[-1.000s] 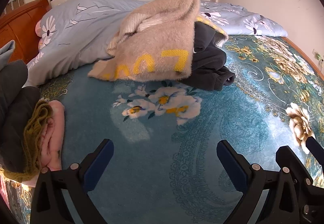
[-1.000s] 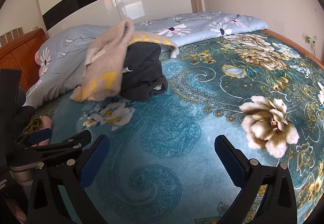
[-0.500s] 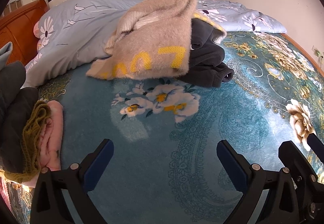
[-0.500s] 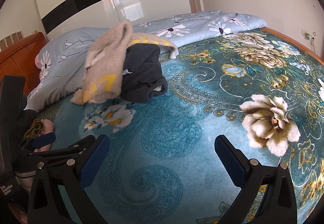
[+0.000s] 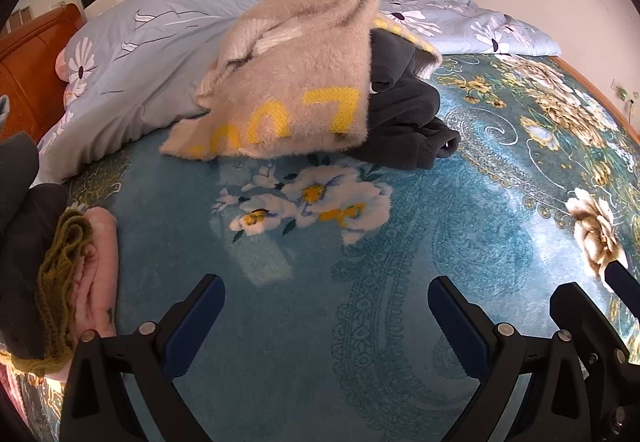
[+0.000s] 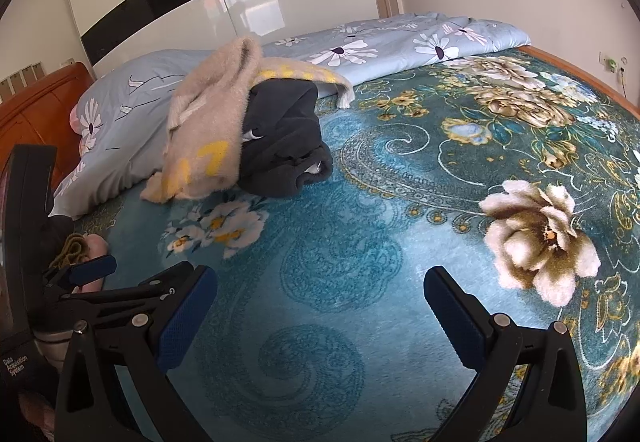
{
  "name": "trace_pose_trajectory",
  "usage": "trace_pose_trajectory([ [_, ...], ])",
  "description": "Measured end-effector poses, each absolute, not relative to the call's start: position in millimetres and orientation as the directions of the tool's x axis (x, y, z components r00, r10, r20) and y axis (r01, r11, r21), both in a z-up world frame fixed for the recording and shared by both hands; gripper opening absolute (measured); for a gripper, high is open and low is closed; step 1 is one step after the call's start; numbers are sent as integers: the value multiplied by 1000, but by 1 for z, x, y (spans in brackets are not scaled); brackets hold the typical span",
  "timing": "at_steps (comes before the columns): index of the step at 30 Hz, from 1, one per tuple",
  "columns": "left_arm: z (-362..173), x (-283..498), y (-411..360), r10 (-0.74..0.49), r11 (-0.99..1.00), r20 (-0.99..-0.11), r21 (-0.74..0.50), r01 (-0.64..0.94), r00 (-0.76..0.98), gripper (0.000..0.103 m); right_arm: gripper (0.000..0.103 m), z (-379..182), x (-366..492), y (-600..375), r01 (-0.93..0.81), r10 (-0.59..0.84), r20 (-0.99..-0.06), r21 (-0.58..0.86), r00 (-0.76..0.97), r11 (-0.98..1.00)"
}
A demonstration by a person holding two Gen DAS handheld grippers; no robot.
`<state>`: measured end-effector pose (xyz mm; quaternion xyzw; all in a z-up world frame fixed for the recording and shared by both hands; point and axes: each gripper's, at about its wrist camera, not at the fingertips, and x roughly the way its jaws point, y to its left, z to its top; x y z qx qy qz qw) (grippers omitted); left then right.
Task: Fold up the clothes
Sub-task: 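Move both tools toward the beige sweater lying on the dark garment, then grasp the beige sweater with the left tool and lift it off the bed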
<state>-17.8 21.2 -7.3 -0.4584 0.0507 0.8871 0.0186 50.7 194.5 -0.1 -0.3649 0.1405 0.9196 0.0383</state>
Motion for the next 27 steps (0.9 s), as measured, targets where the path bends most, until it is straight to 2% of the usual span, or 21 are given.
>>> trace_pose_trajectory([
  [6, 17, -60, 18, -28, -991, -757, 109, -83, -653, 103, 103, 2, 55, 221, -265, -17, -667, 319, -745, -910],
  [12, 66, -154, 59, -23, -976, -659, 178, -126, -752, 103, 103, -1, 57, 242, -328, -32, -663, 411, -748, -851],
  [16, 72, -225, 96, -120, -957, -638, 279, -83, -761, 103, 103, -4, 57, 248, -340, -43, -663, 438, -748, -832],
  [22, 48, -303, 121, -400, -844, -580, 535, 39, -710, 103, 103, -8, 59, 263, -377, -44, -653, 490, -756, -786],
  [23, 48, -306, 120, -392, -847, -582, 531, 31, -712, 101, 103, -9, 59, 265, -383, -46, -655, 496, -754, -779],
  [25, 48, -312, 118, -375, -852, -589, 523, 17, -716, 76, 103, -12, 57, 269, -395, -49, -659, 507, -750, -766],
  [26, 48, -313, 114, -375, -855, -599, 519, 13, -707, 50, 103, -13, 56, 269, -400, -49, -663, 508, -747, -763],
  [27, 50, -313, 108, -382, -860, -611, 510, 24, -693, 36, 103, -14, 56, 269, -403, -51, -666, 508, -744, -762],
])
